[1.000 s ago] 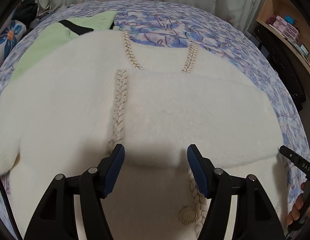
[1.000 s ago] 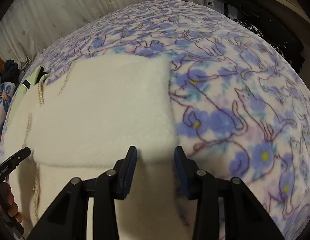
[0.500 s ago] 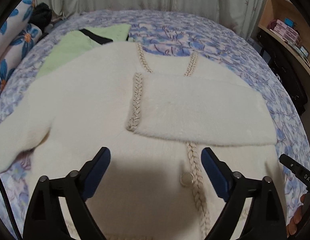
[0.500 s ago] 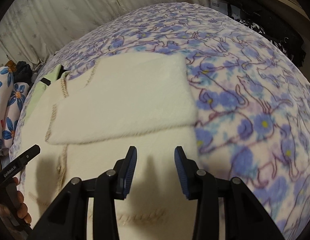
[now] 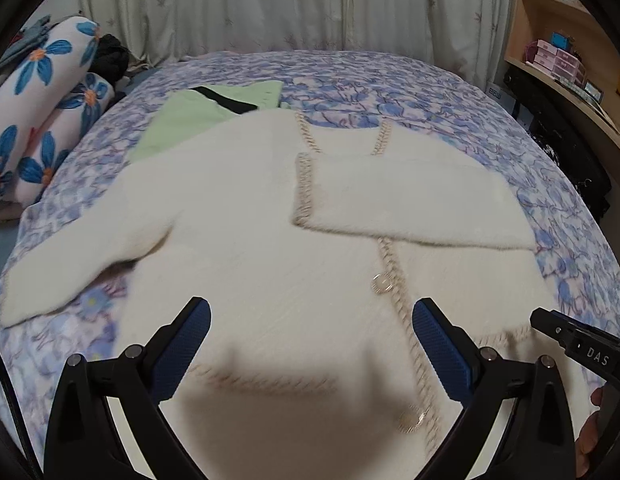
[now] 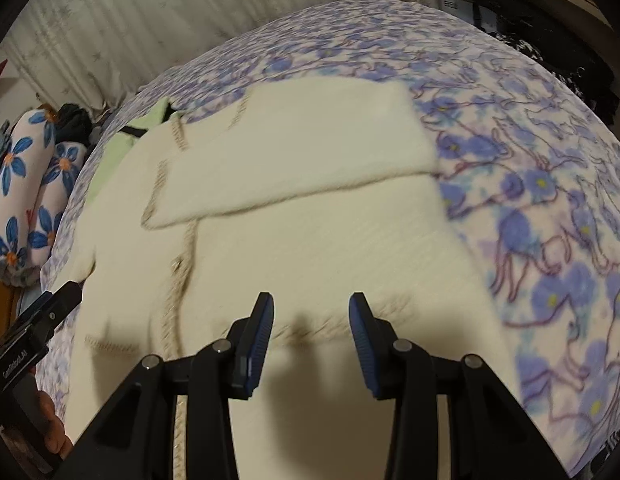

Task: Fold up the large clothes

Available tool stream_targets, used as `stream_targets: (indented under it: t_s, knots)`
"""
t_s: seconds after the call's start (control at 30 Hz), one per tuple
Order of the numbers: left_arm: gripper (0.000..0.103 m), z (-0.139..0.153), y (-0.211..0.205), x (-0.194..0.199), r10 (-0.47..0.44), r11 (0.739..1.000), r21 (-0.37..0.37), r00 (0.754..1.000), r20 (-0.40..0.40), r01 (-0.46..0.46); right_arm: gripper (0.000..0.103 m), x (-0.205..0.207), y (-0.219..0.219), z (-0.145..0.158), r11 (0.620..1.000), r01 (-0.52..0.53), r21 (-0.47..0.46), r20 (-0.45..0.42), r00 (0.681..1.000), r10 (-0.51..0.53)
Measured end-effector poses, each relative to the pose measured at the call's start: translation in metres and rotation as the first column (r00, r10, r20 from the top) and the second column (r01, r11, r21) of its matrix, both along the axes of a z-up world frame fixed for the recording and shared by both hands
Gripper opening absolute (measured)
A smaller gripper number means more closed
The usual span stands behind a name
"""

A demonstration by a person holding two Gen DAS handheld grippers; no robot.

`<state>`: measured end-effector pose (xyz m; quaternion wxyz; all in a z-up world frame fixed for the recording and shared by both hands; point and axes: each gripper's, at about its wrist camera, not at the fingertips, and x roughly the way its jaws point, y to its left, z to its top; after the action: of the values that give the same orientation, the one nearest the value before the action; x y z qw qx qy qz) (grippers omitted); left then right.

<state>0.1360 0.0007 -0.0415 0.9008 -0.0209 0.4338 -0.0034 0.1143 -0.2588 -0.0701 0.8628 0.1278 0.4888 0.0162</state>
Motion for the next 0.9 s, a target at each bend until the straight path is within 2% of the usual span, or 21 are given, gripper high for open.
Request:
stream_targets:
  t_s: [0.13, 0.33, 0.47, 0.63, 0.9]
  knots:
    - [0.100, 0.004, 0.026, -0.024, 0.040, 0.999, 0.025, 0.999, 0.000, -0.040, 0.039, -0.010, 0.026, 0.003, 0.999, -0.046, 0.014, -0.001, 0.999, 0.046]
    - [0.100, 0.000, 0.087, -0.051, 0.121, 0.992, -0.022, 0.992, -0.029, -0.122, 0.039, -0.017, 0.076, 0.008, 0.991, -0.132, -0.005, 0.006, 0.991, 0.132]
    - [0.100, -0.001, 0.133, -0.066, 0.211, 0.977, -0.027, 0.977, -0.017, -0.211, 0.039, -0.018, 0.111, 0.011, 0.981, -0.192, -0.027, 0.016, 0.981, 0.193]
    - [0.100, -0.008, 0.184, -0.073, 0.258, 0.956, -0.135, 0.965, -0.043, -0.261, 0.039, -0.013, 0.160, 0.012, 0.962, -0.269, -0.047, 0.025, 0.962, 0.271]
    - [0.100, -0.033, 0.272, -0.072, 0.367, 0.891, -0.258, 0.927, -0.072, -0.373, 0.039, 0.008, 0.232, 0.007, 0.929, -0.362, -0.075, 0.039, 0.930, 0.365]
